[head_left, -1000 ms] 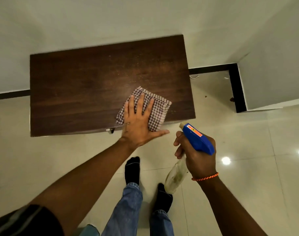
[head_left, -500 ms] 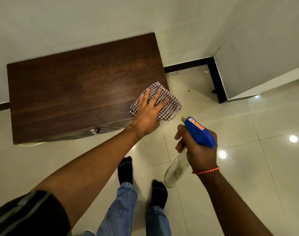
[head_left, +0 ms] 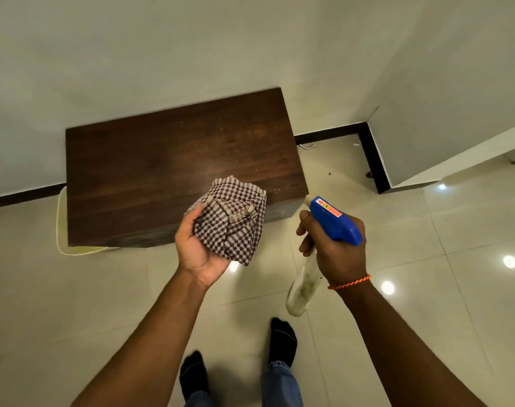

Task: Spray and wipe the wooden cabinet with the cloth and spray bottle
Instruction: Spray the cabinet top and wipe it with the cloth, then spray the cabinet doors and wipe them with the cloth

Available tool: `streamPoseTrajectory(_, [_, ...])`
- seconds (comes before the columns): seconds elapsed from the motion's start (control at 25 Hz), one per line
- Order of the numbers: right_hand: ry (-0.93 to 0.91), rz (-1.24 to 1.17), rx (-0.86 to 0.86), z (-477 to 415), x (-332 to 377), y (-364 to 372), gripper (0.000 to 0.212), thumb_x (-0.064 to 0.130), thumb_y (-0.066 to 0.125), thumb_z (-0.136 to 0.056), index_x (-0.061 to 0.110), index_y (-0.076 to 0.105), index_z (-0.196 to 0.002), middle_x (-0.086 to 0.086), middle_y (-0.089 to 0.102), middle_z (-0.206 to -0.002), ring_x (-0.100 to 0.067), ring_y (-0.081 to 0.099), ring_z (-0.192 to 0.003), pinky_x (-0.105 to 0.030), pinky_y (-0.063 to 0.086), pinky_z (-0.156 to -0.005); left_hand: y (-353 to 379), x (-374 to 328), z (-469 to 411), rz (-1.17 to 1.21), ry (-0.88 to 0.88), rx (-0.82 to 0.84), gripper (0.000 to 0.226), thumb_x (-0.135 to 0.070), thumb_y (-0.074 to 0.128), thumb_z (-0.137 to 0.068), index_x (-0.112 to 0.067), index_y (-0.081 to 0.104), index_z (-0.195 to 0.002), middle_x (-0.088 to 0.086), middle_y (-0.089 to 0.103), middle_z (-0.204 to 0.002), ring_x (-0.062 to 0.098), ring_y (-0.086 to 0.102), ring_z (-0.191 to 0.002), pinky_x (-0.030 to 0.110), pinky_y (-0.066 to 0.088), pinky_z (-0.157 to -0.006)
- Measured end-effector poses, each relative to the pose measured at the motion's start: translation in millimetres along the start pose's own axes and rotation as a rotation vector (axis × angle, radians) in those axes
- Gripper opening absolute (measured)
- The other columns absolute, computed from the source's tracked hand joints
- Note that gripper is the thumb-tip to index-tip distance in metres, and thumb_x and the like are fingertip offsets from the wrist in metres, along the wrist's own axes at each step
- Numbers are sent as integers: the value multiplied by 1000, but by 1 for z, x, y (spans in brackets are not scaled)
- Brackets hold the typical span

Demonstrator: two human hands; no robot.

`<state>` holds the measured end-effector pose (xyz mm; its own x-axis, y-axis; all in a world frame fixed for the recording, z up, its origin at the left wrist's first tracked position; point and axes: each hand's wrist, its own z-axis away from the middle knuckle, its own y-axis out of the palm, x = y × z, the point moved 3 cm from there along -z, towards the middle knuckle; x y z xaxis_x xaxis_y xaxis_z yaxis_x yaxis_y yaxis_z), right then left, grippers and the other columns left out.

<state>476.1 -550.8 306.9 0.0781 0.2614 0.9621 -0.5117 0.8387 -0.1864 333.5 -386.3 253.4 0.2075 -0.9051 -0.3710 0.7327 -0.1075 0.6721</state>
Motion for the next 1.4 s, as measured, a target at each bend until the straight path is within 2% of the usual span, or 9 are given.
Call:
streamPoseTrajectory(0.2, [-33,-45,-64,27,15,31,18,11,67,-93,1,70,-78,-7,68,-62,-27,62,-45,-34,53,-46,-32,-43,37,60,39,13,101,-90,31,-82,-17,48,-150,21,56,-146,43,56,-131,60,50,-101])
streamPoseTrajectory(0.52, [-80,-30,-78,47,-33,64,24,18,65,-94,8,68,-73,-6,67,-59,-20,63,-45,-25,55,-52,-107,-34,47,225,71,6,71,-62,35,-98,-7,72,-124,26,64,-133,44,71,-107,59,59,-83])
streamPoseTrajectory(0.64, [-141,-16,-68,34,-82,74,25,18,66,-93,5,69,-72,-10,67,-59,-26,63,-45,-30,56,-51,-140,-2,18,257,149,89,59,-48,59,-84,-4,75,-120,28,59,-138,47,67,-111,61,58,-81])
streamPoseTrajectory(0.72, [-163,-48,-80,20,-124,82,24,17,67,-93,3,69,-73,-11,68,-61,-27,62,-44,-31,55,-48,-167,17,-11,199,227,205,68,-44,59,-87,-5,55,-142,27,38,-154,47,50,-134,64,46,-102])
streamPoseTrajectory(0.84, [-222,-85,-114,-7,-204,93,24,18,68,-92,3,69,-74,-10,69,-61,-25,61,-43,-29,54,-46,-232,52,-66,199,487,345,66,-52,22,-106,-13,3,-155,18,-7,-161,38,-1,-153,55,6,-123])
streamPoseTrajectory(1.04, [-320,-179,-166,-28,-290,101,23,17,71,-89,3,68,-71,-12,67,-59,-25,60,-43,-30,51,-43,-261,90,-125,218,542,619,73,-60,5,-102,-12,5,-158,17,-2,-164,36,1,-156,52,-1,-125])
streamPoseTrajectory(1.16, [-393,-220,-246,-22,-311,98,29,15,72,-88,-3,64,-67,-22,63,-59,-33,57,-42,-35,49,-40,-261,103,-122,213,501,553,71,-61,22,-103,-14,18,-156,20,11,-163,39,11,-152,59,14,-123])
streamPoseTrajectory(1.28, [-402,-169,-315,1,-308,86,28,22,73,-86,7,60,-67,-26,58,-62,-48,57,-54,-50,54,-47,-266,126,-97,386,483,372,82,-74,27,-95,-17,49,-151,22,51,-149,47,53,-132,61,56,-88])
streamPoseTrajectory(1.4, [-368,-171,-373,12,-306,67,27,25,75,-84,12,59,-66,-22,58,-60,-46,58,-56,-51,55,-50,-270,134,-77,377,502,247,89,-81,24,-90,-20,49,-150,21,52,-149,45,52,-130,58,60,-78])
